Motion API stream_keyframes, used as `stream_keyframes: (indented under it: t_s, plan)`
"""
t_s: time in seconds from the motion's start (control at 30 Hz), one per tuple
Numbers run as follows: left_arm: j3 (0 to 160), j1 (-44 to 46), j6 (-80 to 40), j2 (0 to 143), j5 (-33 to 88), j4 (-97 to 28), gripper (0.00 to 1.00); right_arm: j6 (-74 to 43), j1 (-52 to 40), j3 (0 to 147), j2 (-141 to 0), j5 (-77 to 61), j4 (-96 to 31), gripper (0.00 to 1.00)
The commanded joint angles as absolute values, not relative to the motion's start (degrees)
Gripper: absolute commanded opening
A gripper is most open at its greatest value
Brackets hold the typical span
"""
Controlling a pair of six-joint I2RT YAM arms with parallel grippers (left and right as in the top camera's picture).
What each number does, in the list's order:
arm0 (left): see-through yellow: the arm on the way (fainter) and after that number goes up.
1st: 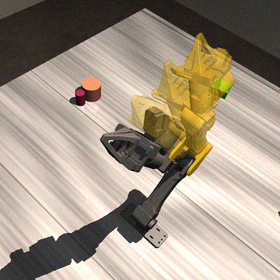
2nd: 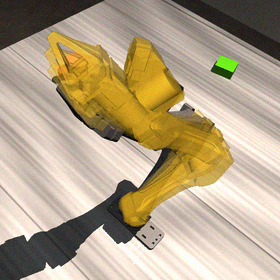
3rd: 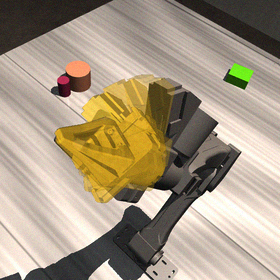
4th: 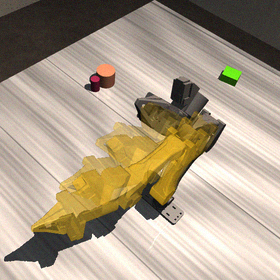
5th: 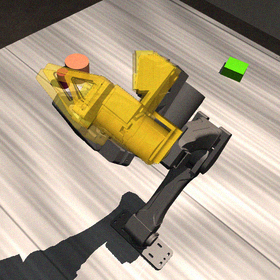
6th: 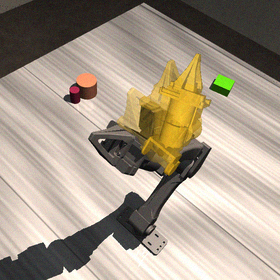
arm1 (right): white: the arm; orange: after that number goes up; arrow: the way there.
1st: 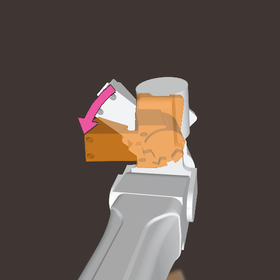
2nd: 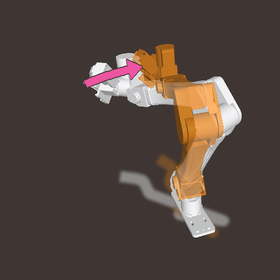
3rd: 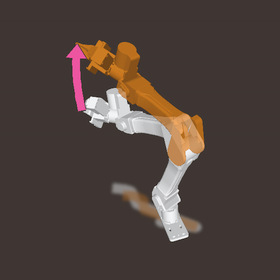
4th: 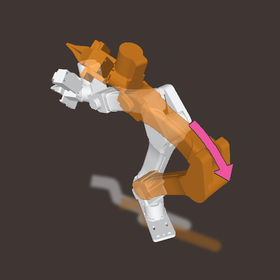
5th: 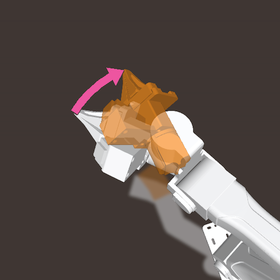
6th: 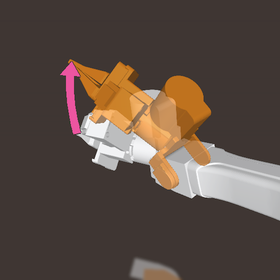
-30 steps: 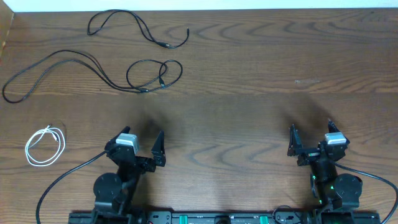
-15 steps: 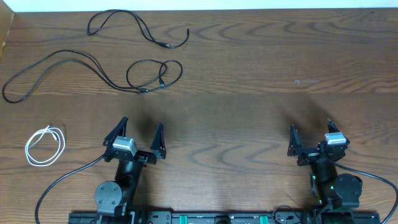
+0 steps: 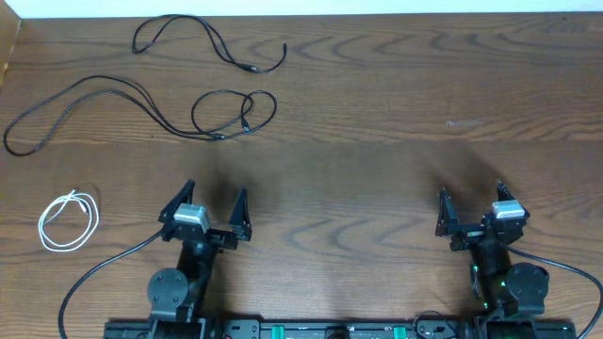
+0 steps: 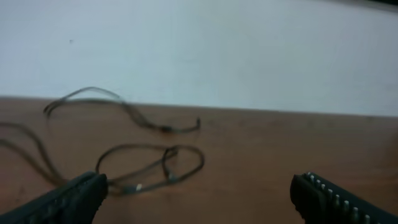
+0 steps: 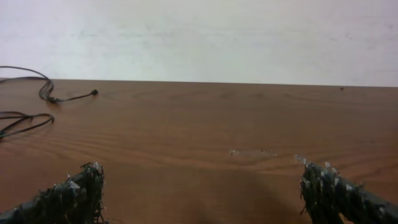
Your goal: Untangle cables
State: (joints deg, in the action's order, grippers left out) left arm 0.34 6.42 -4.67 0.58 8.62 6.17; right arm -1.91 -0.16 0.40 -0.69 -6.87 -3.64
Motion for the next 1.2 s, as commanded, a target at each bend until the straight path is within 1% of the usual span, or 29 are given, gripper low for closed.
stream_keyframes:
  t_s: [0.0,0.2,0.5,0.9,1.17]
  plan:
    - [0.23,6.17,-5.21,0.08,4.75,3.51,1.0,-2.07,0.34,0.36,-0.3,-7.25,-3.88,0.99]
    - [0.23,6.17,-5.21,0.05,1.83,-4.19,1.0,-2.07,0.34,0.36,-0.3,-7.27,-3.88,0.99]
    - [0.23,6.17,-4.86,0.08,2.07,-4.23,1.0,-2.09,0.34,0.36,-0.3,-7.25,-3.88,0.99]
    - [0.23,6.17,0.89,0.05,1.28,-4.25,1.0,-2.07,0.34,0.36,-0.3,-7.25,-3.88,0.99]
    - [0.21,6.17,0.86,0.08,0.36,-4.32,1.0,-2.09,0.34,0.36,-0.3,-7.25,-3.88,0.99]
